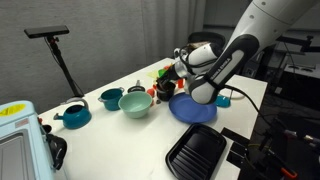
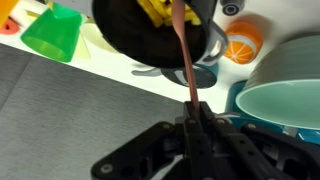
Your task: Stir the contents in the black pot
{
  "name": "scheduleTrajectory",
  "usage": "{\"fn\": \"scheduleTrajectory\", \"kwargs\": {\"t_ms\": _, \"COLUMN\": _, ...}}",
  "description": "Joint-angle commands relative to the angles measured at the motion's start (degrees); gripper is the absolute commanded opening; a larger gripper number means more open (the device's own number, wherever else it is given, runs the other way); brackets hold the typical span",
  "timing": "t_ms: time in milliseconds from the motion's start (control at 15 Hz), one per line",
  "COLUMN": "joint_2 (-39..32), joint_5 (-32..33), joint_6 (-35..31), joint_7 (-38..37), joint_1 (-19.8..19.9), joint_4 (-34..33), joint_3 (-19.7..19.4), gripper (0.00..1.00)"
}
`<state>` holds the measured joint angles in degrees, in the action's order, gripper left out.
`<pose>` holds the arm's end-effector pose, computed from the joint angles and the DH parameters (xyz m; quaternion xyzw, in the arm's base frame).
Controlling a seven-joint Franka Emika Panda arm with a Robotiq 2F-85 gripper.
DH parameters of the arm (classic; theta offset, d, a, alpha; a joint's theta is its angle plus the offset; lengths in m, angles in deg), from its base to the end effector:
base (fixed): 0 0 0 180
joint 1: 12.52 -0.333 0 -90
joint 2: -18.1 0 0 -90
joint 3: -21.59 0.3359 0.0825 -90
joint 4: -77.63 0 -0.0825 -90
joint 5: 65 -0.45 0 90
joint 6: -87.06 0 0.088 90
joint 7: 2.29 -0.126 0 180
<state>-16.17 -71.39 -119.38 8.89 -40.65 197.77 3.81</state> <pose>0.6723 0.1202 0.2053 0.8724 0.1719 0.4525 0.0685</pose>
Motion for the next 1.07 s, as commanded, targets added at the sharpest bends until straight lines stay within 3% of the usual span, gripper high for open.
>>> {"fn": "scheduleTrajectory", "kwargs": {"t_ms": 0, "joint_2": -3.1, "joint_5": 5.1, "joint_6": 3.8, "joint_7": 3.5, "joint_1": 3.0, "joint_4": -6.3, "joint_3": 5.3, "gripper": 0.02}}
{"fn": "scheduleTrajectory", "kwargs": {"t_ms": 133, "joint_2": -4.6, "joint_5": 6.1, "joint_6": 3.8, "joint_7": 4.3, "joint_1": 0.7, "joint_4": -8.1, "joint_3": 2.9, "gripper": 0.02}}
{"fn": "scheduleTrajectory", "kwargs": {"t_ms": 667, "joint_2": -9.7, "joint_5": -9.8, "joint_6": 1.9, "joint_7": 5.4, "joint_1": -7.7, "joint_4": -10.6, "joint_3": -12.6, "gripper": 0.02}}
{"fn": "scheduleTrajectory", "kwargs": {"t_ms": 800, "joint_2": -9.7, "joint_5": -10.4, "joint_6": 2.2, "joint_7": 4.9, "joint_1": -8.5, "joint_4": -8.2, "joint_3": -12.9, "gripper": 0.02}}
{"fn": "scheduleTrajectory", "kwargs": {"t_ms": 1000, "joint_2": -8.8, "joint_5": -8.8, "joint_6": 2.0, "joint_7": 4.2, "joint_1": -9.0, "joint_4": -4.8, "joint_3": -10.1, "gripper": 0.02}}
